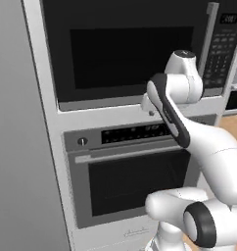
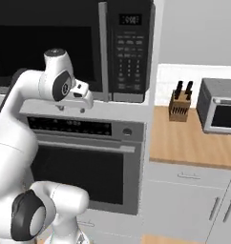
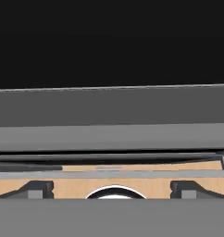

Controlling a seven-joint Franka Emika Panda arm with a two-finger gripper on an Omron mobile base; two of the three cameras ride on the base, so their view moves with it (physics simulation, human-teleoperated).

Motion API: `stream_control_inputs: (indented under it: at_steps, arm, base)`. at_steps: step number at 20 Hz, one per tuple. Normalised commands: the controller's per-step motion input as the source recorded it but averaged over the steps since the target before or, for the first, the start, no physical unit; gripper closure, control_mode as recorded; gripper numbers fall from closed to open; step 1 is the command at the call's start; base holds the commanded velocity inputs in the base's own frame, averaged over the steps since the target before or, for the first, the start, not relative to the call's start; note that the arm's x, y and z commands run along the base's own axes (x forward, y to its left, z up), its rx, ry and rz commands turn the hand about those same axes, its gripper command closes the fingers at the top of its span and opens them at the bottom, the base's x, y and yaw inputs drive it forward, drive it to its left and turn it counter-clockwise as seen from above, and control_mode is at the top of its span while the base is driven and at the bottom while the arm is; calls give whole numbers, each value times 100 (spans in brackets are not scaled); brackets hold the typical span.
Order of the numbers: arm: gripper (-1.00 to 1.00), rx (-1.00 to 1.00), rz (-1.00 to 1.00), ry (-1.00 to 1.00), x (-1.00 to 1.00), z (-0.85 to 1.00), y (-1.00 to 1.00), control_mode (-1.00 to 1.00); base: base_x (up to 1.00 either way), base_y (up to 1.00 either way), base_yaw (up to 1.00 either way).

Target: Navigate to the oven.

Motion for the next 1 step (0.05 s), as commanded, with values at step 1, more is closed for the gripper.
stream_control_inputs:
  at_steps: [1]
  arm:
    - [-100, 0, 0, 0, 0, 0, 0, 100]
  base:
    - [4, 3, -13]
